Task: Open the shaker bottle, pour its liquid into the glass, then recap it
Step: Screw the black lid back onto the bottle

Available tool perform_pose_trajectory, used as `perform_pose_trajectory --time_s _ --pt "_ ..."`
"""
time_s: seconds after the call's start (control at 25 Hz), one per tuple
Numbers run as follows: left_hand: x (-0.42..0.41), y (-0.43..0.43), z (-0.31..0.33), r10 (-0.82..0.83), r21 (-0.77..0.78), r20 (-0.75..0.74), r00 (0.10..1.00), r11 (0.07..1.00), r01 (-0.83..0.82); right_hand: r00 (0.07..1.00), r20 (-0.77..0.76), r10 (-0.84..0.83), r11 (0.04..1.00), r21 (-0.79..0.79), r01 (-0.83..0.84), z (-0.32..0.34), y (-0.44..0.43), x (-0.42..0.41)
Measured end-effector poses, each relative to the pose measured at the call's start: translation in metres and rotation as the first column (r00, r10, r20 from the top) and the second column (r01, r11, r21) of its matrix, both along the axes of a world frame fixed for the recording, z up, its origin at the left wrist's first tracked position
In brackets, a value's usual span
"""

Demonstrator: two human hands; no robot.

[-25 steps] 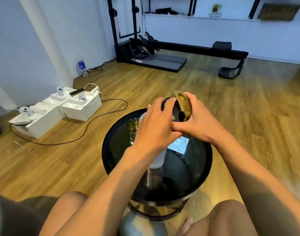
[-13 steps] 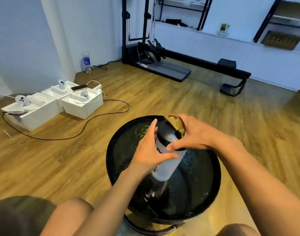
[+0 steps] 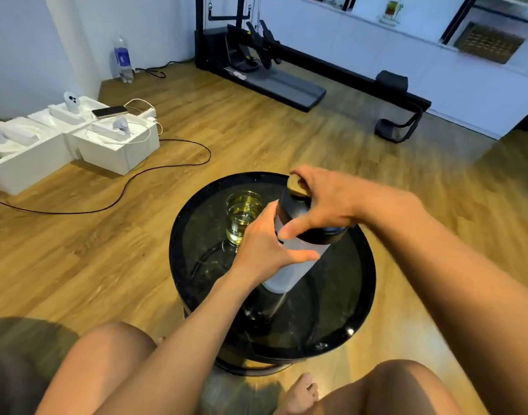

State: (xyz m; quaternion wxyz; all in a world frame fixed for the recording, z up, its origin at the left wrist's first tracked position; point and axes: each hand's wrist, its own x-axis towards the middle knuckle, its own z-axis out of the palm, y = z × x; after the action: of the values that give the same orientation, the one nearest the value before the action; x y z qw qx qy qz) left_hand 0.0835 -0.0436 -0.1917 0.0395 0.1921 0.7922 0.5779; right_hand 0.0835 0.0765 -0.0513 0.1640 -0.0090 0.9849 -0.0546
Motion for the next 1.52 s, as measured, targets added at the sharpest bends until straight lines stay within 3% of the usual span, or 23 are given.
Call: perform_pose_trajectory --time_s 0.12,0.28,0.56,0.76,1.0,1.08,1.16,1.28,1.36,1.44,1.52 --pt "0.001 -0.001 0.001 0.001 0.014 0.003 1.000 1.000 -0.001 0.988 -0.123 0.091 0.995 0.062 -0.084 -0.013 0.002 0.002" --pt "-0.002 -0.003 0.002 -0.013 0.009 0.004 1.000 1.000 0.013 0.975 -0.101 0.199 0.975 -0.082 -0.207 0.004 0.020 0.002" --pt "0.000 -0.005 0.006 -0.041 0.014 -0.016 0.999 0.999 0.041 0.949 -0.128 0.289 0.957 0.021 -0.289 -0.009 0.018 0.006" --pt "0.003 0.000 0.002 -0.012 0.008 -0.035 0.999 1.000 0.012 0.978 -0.184 0.100 0.992 0.097 -0.083 -0.021 0.005 0.002" --pt "0.000 0.000 -0.004 0.011 0.002 -0.089 0.996 1.000 -0.011 0.973 -0.080 0.218 0.975 -0.018 -0.220 0.006 0.009 0.002" --pt "0.000 0.000 -0.003 -0.009 -0.007 -0.069 0.998 1.000 0.009 0.981 -0.071 0.182 0.983 0.015 -0.181 0.004 0.007 0.005" --pt "0.001 0.002 -0.004 -0.003 -0.006 -0.048 0.999 1.000 0.003 0.992 -0.111 0.067 0.995 0.081 -0.058 -0.008 0.000 0.007" --pt "0.006 0.005 -0.007 0.047 -0.009 -0.069 0.997 0.999 -0.048 0.957 -0.169 -0.234 0.964 0.084 0.251 -0.022 -0.014 0.005" --pt "0.011 0.006 -0.007 0.081 -0.003 -0.091 0.993 0.997 -0.082 0.935 -0.155 -0.318 0.939 0.081 0.333 -0.022 -0.019 0.003" --pt "0.011 0.007 -0.006 0.086 0.018 -0.073 0.994 0.996 -0.085 0.947 -0.153 -0.283 0.949 0.101 0.300 -0.019 -0.018 0.005" --pt "0.010 0.006 -0.006 0.082 0.026 -0.077 0.994 0.996 -0.080 0.976 -0.170 -0.136 0.982 0.111 0.156 -0.017 -0.013 0.010"
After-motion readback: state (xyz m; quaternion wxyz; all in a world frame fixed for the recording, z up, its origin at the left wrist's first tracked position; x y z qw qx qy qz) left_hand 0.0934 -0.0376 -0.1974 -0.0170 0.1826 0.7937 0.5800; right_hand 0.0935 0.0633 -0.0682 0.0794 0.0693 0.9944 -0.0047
